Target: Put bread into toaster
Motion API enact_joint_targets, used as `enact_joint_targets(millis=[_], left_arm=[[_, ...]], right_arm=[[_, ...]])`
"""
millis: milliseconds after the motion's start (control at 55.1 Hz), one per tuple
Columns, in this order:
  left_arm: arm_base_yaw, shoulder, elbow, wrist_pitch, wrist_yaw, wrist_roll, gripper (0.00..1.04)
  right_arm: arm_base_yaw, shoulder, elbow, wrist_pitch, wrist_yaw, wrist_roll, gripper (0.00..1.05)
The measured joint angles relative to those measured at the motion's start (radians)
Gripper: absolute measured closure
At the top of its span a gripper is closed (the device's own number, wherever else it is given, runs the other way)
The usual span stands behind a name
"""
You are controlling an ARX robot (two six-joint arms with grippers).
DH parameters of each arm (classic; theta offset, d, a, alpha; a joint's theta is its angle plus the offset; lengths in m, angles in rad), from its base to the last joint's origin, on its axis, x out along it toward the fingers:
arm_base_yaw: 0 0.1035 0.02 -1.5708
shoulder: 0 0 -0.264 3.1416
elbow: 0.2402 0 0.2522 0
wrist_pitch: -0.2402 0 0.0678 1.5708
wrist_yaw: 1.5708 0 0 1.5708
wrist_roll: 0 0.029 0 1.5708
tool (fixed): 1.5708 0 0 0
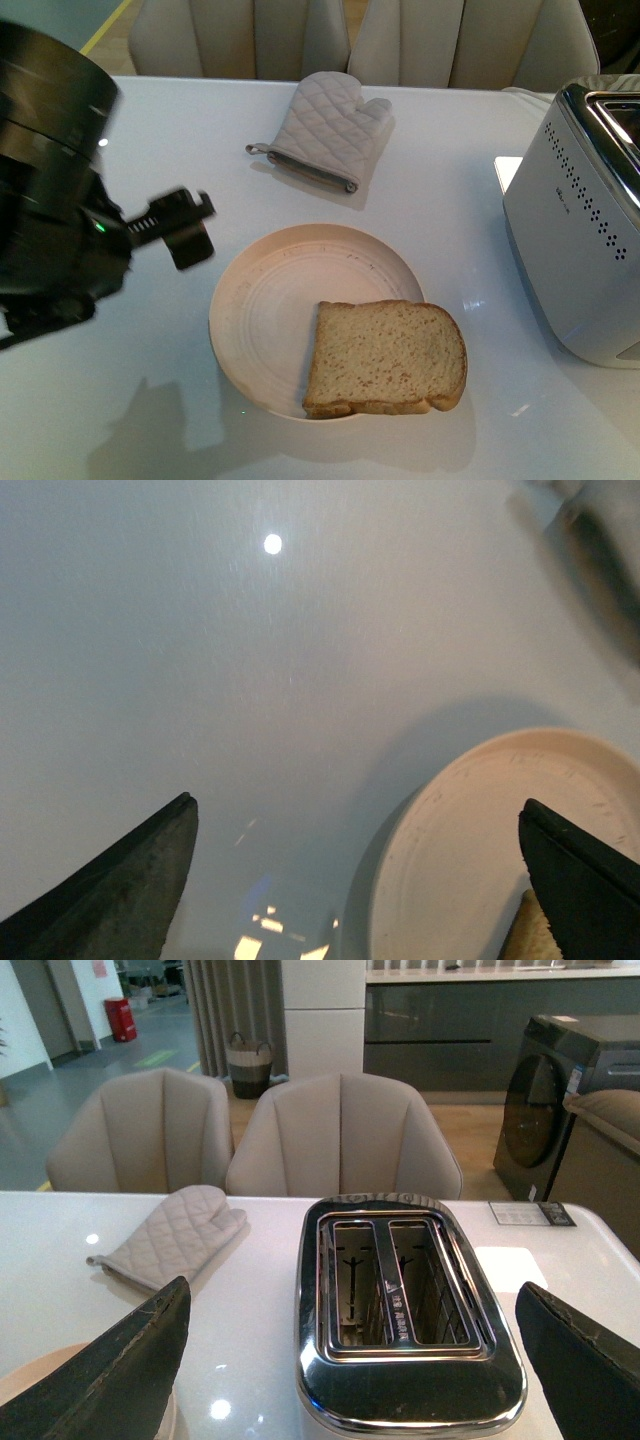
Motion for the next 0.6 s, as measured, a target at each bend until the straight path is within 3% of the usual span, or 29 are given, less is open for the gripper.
enact_joint_targets(millis=[417, 544, 599], left_arm=[[0.219, -0.772, -0.267, -0.118, 0.119, 0.127, 0.07], [0.240, -0.988, -0.519, 0.324, 0.138, 0.436, 0.32], [0.240, -1.073, -0.573, 0.336, 0.138, 0.498, 0.41]], right_arm=[[0.000, 0.000, 0.000, 0.000, 0.000, 0.000, 0.09], [0.000, 0.000, 0.000, 0.000, 0.000, 0.000, 0.09], [0.000, 0.000, 0.000, 0.000, 0.000, 0.000, 0.09]])
